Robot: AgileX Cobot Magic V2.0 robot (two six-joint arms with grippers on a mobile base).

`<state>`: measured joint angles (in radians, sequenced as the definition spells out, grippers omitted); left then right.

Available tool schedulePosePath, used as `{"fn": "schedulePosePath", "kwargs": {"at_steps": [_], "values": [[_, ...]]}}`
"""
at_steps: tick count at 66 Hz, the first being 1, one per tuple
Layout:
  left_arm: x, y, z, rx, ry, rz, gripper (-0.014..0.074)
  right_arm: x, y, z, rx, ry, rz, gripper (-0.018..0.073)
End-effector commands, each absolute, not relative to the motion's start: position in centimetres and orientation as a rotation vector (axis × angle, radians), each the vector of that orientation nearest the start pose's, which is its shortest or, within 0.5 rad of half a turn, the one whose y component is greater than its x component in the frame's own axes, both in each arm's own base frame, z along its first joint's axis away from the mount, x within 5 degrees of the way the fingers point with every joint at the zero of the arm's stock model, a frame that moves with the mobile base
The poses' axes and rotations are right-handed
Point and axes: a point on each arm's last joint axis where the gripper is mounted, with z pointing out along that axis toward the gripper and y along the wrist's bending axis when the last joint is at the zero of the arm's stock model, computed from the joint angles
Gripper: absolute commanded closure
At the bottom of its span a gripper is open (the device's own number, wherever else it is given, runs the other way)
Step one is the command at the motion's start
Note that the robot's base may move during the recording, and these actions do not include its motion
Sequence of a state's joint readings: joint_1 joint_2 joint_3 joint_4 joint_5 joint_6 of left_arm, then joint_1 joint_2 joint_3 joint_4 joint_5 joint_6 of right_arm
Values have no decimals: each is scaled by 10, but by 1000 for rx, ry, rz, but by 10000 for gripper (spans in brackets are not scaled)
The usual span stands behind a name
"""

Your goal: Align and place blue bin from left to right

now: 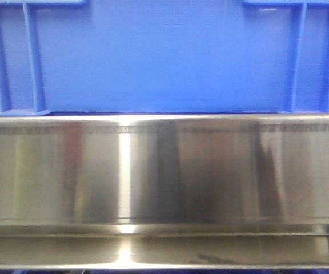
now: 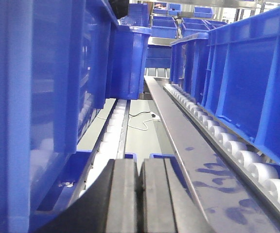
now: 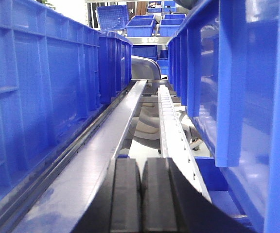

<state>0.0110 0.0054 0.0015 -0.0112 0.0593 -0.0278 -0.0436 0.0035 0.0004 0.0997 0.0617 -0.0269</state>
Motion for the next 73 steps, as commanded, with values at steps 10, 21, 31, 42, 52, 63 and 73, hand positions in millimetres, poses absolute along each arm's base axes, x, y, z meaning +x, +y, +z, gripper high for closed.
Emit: {"fn": "schedulePosePath", "kwargs": {"at_steps": [10, 21, 31, 42, 52, 63, 73], "values": [[56, 0, 210, -40, 1519, -30, 707, 56, -2, 209, 75, 1525, 19, 627], [56, 0, 210, -40, 1519, -30, 707, 56, -2, 209, 75, 1525, 19, 627], [56, 0, 210, -40, 1515, -30, 707, 56, -2, 209, 75, 1525, 19, 627], [56, 0, 213, -40, 1489, -30, 707, 56, -2, 209, 75, 1525, 19, 627], [56, 0, 216, -38, 1447, -29, 707, 56, -2, 209, 75, 1525, 19, 627], [55, 1, 219, -37, 1418, -28, 707, 56, -2, 211, 75, 1503, 18, 627], [55, 0, 223, -37, 1390, -32, 707, 55, -3, 219, 79, 1414, 14, 627]]}}
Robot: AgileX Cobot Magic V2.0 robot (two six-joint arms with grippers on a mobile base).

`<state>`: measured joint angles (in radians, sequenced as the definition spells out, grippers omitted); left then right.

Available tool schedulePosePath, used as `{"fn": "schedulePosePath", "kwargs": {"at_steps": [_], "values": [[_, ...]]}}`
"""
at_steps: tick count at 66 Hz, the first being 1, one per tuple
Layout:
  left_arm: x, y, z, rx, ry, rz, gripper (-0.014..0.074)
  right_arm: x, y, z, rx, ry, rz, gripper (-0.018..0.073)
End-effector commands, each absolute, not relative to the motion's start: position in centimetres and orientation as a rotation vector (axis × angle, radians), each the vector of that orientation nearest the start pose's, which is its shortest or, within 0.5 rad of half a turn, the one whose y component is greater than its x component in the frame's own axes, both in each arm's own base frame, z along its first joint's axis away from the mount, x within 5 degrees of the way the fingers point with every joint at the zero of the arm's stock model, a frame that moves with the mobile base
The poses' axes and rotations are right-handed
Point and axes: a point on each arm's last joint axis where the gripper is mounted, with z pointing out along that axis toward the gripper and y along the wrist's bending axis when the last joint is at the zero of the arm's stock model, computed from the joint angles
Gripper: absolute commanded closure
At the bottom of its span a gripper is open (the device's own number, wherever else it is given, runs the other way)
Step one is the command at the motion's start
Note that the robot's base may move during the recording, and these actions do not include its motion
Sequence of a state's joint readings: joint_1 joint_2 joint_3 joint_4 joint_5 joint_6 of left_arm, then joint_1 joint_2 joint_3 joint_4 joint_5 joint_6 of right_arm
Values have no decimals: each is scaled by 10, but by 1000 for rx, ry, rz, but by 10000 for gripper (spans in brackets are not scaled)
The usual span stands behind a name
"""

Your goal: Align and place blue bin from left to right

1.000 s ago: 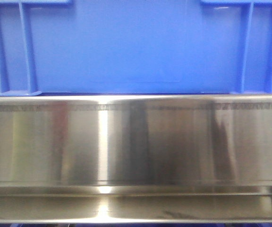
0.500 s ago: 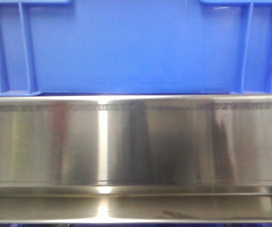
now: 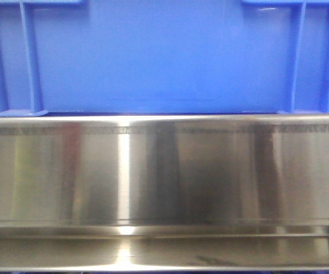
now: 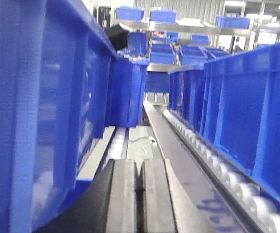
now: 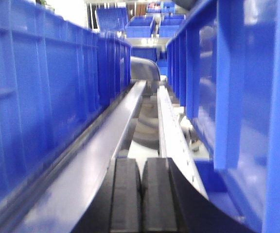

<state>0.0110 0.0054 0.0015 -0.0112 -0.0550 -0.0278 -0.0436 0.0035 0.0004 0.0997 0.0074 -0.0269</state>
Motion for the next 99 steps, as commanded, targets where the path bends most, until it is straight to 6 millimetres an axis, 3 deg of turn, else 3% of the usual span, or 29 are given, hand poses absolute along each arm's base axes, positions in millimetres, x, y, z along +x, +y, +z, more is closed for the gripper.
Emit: {"fn": "schedulePosePath", "kwargs": {"at_steps": [1, 9, 28, 39, 46, 51, 61, 69, 72, 87, 99], "values": [[54, 0, 227, -37, 1377, -32, 707, 55, -3, 219, 79, 1412, 14, 627], [47, 0, 255, -35, 1332, -33, 707, 52, -2, 237, 75, 1377, 16, 627], [8, 0, 344, -29, 1265, -37, 707, 11, 2, 335, 46, 1287, 32, 627], [4, -1, 387, -28, 1342, -37, 701, 2, 3, 386, 34, 1330, 37, 627], [15, -1, 410, -19, 1414, -26, 610, 9, 4, 413, 37, 1358, 60, 601], [29, -1, 426, 20, 1467, 18, 461, 20, 4, 429, 39, 1385, 71, 482], [62, -1, 444, 25, 1550, 11, 201, 48, 3, 443, 44, 1440, 72, 156], [88, -2, 443, 28, 1643, -2, 24, 72, 2, 441, 48, 1501, 70, -15], [95, -4, 442, 45, 1660, -18, -24, 80, 2, 440, 47, 1522, 70, -9], [126, -30, 440, 222, 1738, -169, -5, 104, 13, 438, -22, 1633, 196, -9], [162, -59, 455, 346, 1854, -247, -5, 133, 30, 450, -136, 1749, 279, -9]]}}
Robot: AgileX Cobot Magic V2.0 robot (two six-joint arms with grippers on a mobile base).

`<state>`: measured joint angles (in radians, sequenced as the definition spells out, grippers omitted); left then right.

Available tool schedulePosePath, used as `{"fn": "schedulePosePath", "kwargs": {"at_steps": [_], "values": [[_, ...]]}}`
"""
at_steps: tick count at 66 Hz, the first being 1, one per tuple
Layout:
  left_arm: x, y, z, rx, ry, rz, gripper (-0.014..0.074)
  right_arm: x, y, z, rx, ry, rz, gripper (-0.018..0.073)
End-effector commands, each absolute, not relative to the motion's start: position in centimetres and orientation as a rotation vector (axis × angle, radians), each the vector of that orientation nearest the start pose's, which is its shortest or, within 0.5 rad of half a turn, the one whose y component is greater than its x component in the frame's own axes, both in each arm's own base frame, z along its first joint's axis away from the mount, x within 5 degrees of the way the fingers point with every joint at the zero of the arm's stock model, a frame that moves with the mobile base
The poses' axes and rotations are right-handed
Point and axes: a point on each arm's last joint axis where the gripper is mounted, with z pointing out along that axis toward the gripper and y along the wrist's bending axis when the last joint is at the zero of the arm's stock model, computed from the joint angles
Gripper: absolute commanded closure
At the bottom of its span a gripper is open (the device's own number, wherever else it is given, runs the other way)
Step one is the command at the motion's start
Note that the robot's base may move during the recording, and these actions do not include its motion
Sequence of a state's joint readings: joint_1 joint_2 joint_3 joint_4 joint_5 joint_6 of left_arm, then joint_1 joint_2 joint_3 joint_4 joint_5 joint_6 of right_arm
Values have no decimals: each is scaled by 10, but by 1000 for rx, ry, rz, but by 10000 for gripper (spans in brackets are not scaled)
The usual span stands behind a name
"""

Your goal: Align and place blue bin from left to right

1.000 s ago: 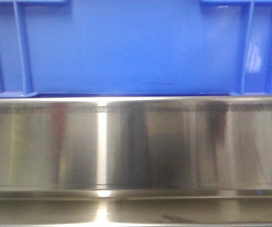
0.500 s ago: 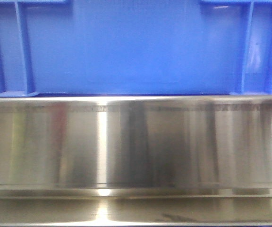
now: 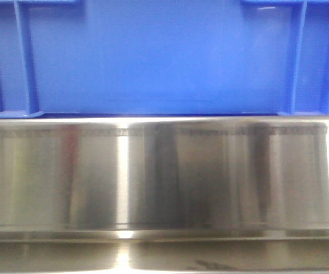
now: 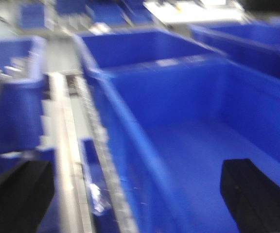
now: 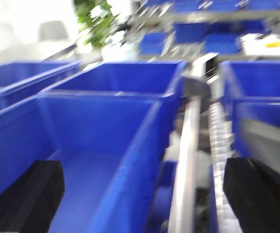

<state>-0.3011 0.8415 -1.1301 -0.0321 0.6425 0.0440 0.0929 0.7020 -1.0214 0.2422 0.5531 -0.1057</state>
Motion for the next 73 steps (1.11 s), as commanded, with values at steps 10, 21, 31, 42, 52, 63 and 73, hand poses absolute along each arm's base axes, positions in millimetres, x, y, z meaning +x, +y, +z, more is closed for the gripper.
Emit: {"fn": "schedulePosePath", "kwargs": {"at_steps": [10, 21, 31, 42, 52, 63, 73], "values": [[202, -78, 470, 363, 1971, -291, -5, 172, 42, 456, -203, 1944, 304, -9], [241, -89, 472, 289, 2140, -279, -5, 213, 46, 467, -238, 2129, 248, -9], [272, -95, 464, 249, 2317, -219, -5, 246, 40, 472, -160, 2298, 131, -9], [301, -102, 448, 219, 2420, -153, -5, 278, 46, 472, -125, 2346, 146, -9], [322, -105, 427, 209, 2481, -113, -5, 306, 53, 450, -116, 2424, 182, -9], [334, -110, 411, 215, 2525, -103, -5, 328, 59, 427, -115, 2498, 222, -9], [342, -112, 402, 218, 2552, -97, -5, 342, 63, 413, -111, 2528, 243, -9]]}}
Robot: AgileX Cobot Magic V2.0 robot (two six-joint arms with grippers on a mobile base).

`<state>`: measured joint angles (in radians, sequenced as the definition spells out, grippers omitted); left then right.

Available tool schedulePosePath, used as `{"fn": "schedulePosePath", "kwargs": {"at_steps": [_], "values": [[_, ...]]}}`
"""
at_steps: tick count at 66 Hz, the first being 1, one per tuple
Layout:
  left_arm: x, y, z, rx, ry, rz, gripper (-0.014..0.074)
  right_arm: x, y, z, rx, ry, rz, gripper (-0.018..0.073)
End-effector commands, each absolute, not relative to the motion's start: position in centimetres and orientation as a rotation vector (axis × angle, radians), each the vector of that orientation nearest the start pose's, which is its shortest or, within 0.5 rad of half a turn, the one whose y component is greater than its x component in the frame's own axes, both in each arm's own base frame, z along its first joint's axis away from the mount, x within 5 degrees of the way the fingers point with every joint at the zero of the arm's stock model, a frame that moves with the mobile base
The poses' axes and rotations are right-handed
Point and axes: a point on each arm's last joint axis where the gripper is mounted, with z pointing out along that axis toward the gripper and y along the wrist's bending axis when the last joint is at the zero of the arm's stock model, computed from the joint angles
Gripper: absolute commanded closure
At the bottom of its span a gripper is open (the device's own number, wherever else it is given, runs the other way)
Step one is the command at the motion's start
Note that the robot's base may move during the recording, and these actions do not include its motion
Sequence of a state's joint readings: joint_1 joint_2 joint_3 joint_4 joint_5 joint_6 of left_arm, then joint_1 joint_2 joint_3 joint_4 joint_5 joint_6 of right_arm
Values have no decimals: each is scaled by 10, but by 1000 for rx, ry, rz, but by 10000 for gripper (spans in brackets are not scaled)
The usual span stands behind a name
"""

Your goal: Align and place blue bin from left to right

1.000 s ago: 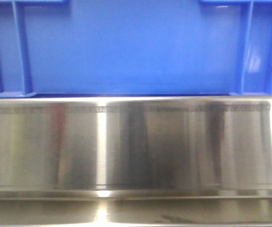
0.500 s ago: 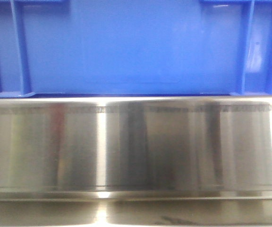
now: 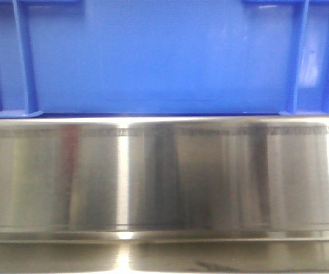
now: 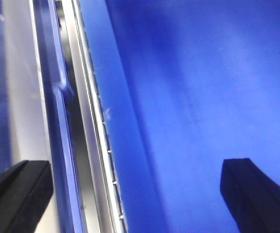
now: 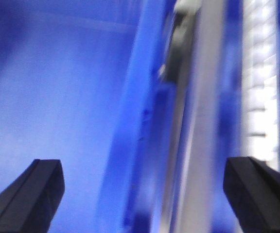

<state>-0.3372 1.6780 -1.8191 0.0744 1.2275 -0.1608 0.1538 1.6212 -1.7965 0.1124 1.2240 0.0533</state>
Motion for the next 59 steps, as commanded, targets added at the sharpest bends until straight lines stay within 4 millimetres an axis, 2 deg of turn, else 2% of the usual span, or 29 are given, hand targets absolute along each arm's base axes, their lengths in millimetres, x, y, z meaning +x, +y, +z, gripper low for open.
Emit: {"fn": "schedulePosePath", "kwargs": {"at_steps": [1, 12, 30, 35, 39, 41, 43, 46, 53, 55, 59], "values": [[343, -113, 400, 219, 2557, -96, -5, 343, 63, 411, -113, 2530, 243, -9], [348, -114, 393, 213, 2576, -91, -5, 355, 65, 398, -110, 2554, 241, -9], [349, -114, 393, 194, 2570, -104, -5, 368, 67, 382, -106, 2587, 241, 8], [349, -114, 393, 192, 2570, -105, -3, 368, 68, 382, -106, 2587, 243, 71], [349, -115, 393, 192, 2572, -107, 7, 368, 68, 382, -105, 2584, 246, 162], [349, -115, 393, 192, 2573, -110, 23, 368, 68, 382, -105, 2583, 246, 237], [348, -115, 393, 191, 2574, -119, 50, 368, 68, 382, -105, 2583, 246, 286], [348, -116, 393, 190, 2575, -123, 112, 368, 68, 382, -105, 2583, 246, 411], [348, -116, 393, 187, 2577, -135, 316, 368, 68, 382, -105, 2582, 246, 621], [348, -117, 393, 187, 2578, -141, 410, 369, 68, 383, -105, 2580, 246, 651], [348, -117, 393, 186, 2579, -152, 552, 369, 68, 383, -104, 2576, 247, 627]]}}
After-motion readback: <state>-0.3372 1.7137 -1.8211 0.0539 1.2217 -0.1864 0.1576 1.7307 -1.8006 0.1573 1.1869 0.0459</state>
